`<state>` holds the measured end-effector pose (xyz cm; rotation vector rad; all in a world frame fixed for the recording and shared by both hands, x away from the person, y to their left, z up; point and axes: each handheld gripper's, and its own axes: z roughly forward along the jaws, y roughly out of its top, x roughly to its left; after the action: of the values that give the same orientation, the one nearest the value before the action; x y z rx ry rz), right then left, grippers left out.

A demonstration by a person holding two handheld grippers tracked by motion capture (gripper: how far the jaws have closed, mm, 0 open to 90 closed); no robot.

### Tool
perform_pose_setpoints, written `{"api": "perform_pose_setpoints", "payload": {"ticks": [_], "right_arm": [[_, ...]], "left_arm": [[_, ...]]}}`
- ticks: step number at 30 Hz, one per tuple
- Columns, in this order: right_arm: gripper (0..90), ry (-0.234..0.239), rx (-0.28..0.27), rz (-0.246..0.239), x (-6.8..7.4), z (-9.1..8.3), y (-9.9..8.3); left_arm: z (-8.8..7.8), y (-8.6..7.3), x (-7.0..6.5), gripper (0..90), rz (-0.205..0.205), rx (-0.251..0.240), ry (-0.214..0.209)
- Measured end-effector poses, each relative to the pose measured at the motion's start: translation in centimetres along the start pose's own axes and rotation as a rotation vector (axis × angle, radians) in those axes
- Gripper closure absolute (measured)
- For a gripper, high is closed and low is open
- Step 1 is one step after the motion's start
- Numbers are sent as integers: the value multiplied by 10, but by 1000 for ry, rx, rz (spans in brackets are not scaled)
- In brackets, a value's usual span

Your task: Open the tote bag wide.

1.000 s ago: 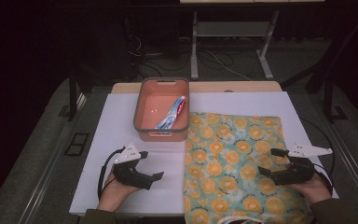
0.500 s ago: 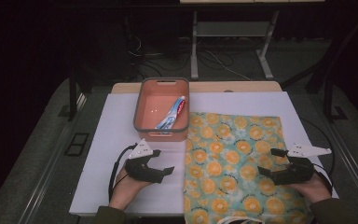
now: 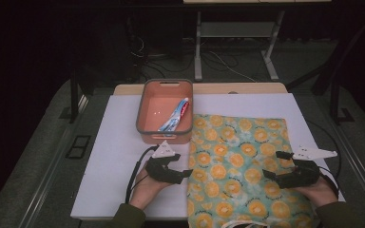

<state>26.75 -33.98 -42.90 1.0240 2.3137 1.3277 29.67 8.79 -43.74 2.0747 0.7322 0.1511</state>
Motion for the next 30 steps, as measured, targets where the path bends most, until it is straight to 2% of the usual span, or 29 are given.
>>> {"api": "perform_pose_setpoints", "payload": {"ticks": [6, 12, 14, 16, 20, 21, 22, 23, 24, 26, 27, 28, 29, 30], "right_arm": [[79, 0, 2, -4, 0, 0, 0], [79, 0, 2, -6, 0, 0, 0], [79, 0, 3, -7, 0, 0, 0], [79, 0, 2, -8, 0, 0, 0], [79, 0, 2, -8, 0, 0, 0], [79, 0, 3, -10, 0, 0, 0], [79, 0, 3, -9, 1, 0, 0], [79, 0, 3, -9, 1, 0, 0], [80, 1, 4, -10, 1, 0, 0], [80, 1, 4, -9, 1, 0, 0], [80, 1, 4, -9, 1, 0, 0], [79, 0, 4, -10, 1, 0, 0], [79, 1, 4, -9, 1, 0, 0], [79, 1, 4, -10, 1, 0, 0]], "left_arm": [[19, 2, -5, 216, 23, 41, 4], [31, 2, -4, 216, 16, 69, 9], [34, 2, -5, 257, 5, 79, 0], [35, 2, -8, 264, 32, 91, 12], [34, 2, -9, 400, 43, 91, 32], [34, 2, -9, 503, 49, 88, 31], [34, 2, -9, 545, 54, 91, 32], [33, 2, -9, 545, 52, 91, 37], [33, 2, -9, 591, 47, 92, 38], [33, 2, -9, 713, 52, 99, 29], [32, 3, -8, 713, 60, 105, 29], [32, 3, -8, 764, 61, 109, 24], [32, 3, -7, 860, 58, 112, 15], [32, 3, -7, 878, 60, 113, 4]]}}
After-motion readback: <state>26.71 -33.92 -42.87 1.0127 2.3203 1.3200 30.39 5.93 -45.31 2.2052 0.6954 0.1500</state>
